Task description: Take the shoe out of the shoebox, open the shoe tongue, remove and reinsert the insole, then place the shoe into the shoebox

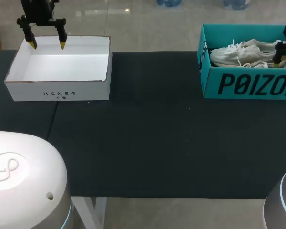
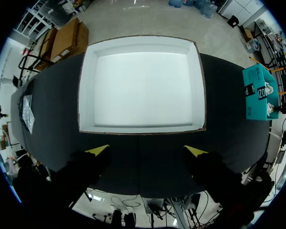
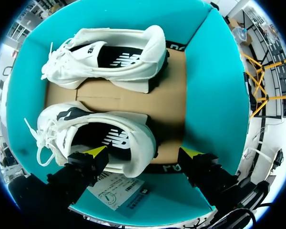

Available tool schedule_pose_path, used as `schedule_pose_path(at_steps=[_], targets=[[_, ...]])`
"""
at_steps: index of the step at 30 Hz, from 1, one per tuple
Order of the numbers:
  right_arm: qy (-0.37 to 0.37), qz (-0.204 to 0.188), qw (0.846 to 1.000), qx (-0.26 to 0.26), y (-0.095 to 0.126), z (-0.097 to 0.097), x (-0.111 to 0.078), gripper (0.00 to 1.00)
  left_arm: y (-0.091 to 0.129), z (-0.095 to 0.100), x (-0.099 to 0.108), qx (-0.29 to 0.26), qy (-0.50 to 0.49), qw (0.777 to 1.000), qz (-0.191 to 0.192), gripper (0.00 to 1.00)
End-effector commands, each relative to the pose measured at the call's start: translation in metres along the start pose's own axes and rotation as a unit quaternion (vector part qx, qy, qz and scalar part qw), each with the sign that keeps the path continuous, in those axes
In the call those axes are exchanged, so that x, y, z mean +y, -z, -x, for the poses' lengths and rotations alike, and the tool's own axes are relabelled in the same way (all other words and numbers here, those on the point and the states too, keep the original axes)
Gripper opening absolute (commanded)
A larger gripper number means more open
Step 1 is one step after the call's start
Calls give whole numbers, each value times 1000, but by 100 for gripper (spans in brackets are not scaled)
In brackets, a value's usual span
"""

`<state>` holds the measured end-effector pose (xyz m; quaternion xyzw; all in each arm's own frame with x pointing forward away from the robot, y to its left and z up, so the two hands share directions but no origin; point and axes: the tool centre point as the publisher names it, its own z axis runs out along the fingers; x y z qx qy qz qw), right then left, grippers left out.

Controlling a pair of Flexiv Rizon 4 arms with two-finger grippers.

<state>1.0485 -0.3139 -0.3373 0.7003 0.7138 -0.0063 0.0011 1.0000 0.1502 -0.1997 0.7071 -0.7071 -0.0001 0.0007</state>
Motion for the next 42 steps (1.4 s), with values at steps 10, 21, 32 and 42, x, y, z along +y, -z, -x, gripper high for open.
schedule_pose_path(at_steps=[10, 21, 32, 42], targets=[[-7, -8, 1000, -4, -6, 0, 2, 0, 0, 0, 0, 0, 0, 1000, 0, 100], [-12, -4, 1000, -15, 7, -2, 0, 0, 0, 0, 0, 0, 0, 1000, 0, 100], [-27, 12, 999, -25, 50, -2, 2, 0, 0, 0, 0, 0, 0, 1000, 0, 100], [-46, 26, 997, -54, 124, -1, 5, 0, 0, 0, 0, 0, 0, 1000, 0, 100]])
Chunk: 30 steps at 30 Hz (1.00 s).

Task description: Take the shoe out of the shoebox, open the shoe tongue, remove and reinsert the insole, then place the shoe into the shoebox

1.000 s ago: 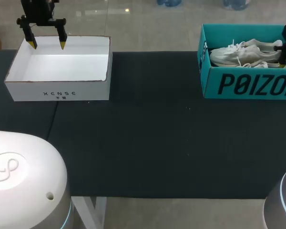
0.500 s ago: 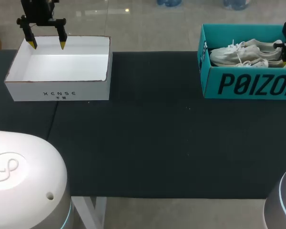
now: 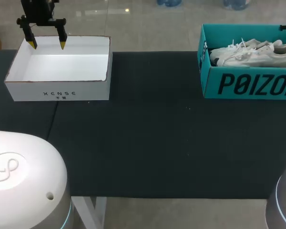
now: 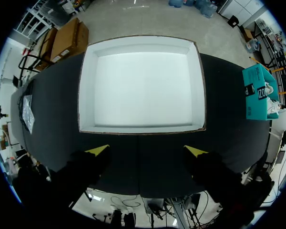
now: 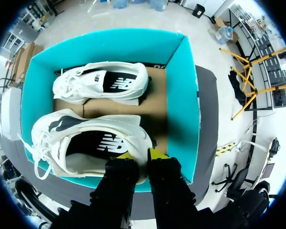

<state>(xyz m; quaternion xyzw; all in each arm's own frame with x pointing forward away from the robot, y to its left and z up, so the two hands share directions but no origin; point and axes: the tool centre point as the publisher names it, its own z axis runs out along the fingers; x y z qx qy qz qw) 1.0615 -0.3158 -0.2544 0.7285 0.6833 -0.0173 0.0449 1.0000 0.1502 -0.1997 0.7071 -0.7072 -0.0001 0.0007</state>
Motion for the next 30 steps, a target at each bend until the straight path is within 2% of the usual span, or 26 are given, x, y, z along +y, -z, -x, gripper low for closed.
schedule_pose_path(at_steps=[1, 11, 20, 23, 24, 30], targets=[[-2, 6, 1000, -17, 50, 0, -5, 0, 0, 0, 0, 0, 0, 1000, 0, 100], [-3, 37, 998, -41, 125, -3, -7, 0, 0, 0, 0, 0, 0, 1000, 0, 100], [-9, 65, 997, -49, 171, -6, -14, 0, 0, 0, 0, 0, 0, 1000, 0, 100], [-10, 68, 997, -43, 178, -8, -15, 0, 0, 0, 0, 0, 0, 1000, 0, 100], [-13, 54, 998, -36, 178, -9, -15, 0, 0, 0, 0, 0, 0, 1000, 0, 100], [-13, 53, 998, -32, 177, -11, -15, 0, 0, 0, 0, 0, 0, 1000, 0, 100]])
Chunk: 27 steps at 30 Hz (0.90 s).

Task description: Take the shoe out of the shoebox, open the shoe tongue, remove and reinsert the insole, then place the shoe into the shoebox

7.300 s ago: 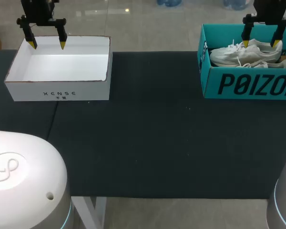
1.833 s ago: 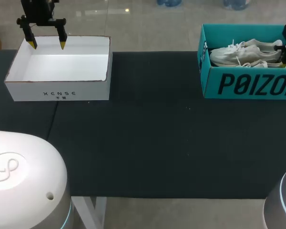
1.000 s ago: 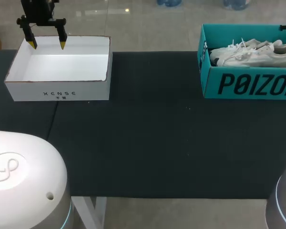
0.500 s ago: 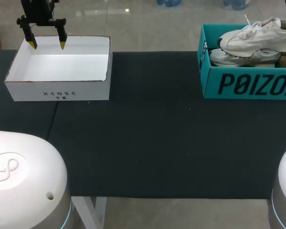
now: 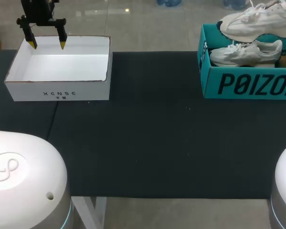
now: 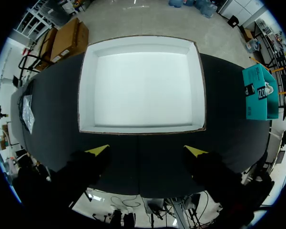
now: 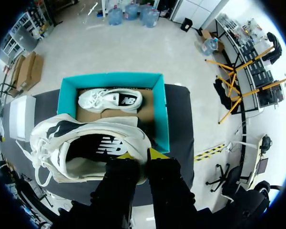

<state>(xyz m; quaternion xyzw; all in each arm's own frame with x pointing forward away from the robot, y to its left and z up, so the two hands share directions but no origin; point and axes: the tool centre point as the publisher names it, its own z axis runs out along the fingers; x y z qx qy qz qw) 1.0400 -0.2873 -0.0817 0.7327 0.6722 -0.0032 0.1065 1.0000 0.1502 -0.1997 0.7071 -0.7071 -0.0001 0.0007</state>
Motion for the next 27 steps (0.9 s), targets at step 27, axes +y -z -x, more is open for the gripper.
schedule_pose_path(at_steps=[27], targets=[[-3, 8, 1000, 9, 27, -100, -96, 0, 0, 0, 0, 0, 0, 1000, 0, 100]])
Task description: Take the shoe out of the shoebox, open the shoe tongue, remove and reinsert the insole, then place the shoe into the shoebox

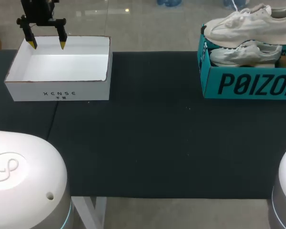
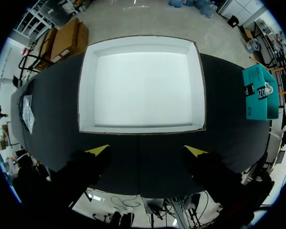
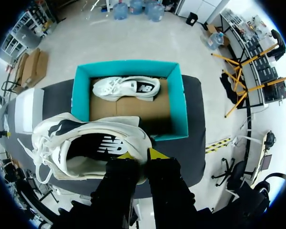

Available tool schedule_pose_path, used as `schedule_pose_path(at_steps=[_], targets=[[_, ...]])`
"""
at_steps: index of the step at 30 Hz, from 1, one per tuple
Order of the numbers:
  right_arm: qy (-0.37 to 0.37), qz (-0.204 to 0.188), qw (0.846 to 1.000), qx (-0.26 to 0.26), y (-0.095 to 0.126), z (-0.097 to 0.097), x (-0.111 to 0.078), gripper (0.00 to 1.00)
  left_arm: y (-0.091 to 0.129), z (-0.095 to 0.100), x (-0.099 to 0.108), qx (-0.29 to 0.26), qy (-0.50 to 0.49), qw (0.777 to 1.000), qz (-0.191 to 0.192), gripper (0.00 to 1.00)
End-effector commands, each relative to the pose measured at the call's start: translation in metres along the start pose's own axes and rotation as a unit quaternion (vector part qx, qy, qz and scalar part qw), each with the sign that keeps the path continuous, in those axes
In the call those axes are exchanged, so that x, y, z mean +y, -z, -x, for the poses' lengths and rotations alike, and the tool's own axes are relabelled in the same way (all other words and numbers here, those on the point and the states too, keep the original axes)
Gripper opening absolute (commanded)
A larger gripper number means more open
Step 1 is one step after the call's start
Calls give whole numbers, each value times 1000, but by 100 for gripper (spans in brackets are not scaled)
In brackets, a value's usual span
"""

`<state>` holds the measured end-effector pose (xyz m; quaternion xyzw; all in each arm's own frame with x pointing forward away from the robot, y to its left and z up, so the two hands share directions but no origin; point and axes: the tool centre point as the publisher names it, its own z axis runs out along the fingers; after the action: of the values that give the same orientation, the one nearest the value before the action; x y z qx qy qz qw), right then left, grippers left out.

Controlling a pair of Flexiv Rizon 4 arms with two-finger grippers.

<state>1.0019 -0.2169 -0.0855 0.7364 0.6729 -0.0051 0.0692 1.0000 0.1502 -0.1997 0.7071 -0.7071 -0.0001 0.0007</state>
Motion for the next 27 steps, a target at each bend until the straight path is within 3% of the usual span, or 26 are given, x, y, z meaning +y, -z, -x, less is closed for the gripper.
schedule_pose_path(at_steps=[1, 15, 21, 27], targets=[[0, 38, 999, -15, 11, -44, -62, 0, 0, 0, 0, 0, 0, 1000, 0, 100], [-1, 35, 999, 8, 10, -143, -190, 0, 0, 0, 0, 0, 0, 1000, 0, 100], [-7, 33, 999, 15, 5, -174, -232, 0, 0, 0, 0, 0, 0, 1000, 0, 100], [-3, 30, 999, 12, 6, -198, -258, 0, 0, 0, 0, 0, 0, 1000, 0, 100]])
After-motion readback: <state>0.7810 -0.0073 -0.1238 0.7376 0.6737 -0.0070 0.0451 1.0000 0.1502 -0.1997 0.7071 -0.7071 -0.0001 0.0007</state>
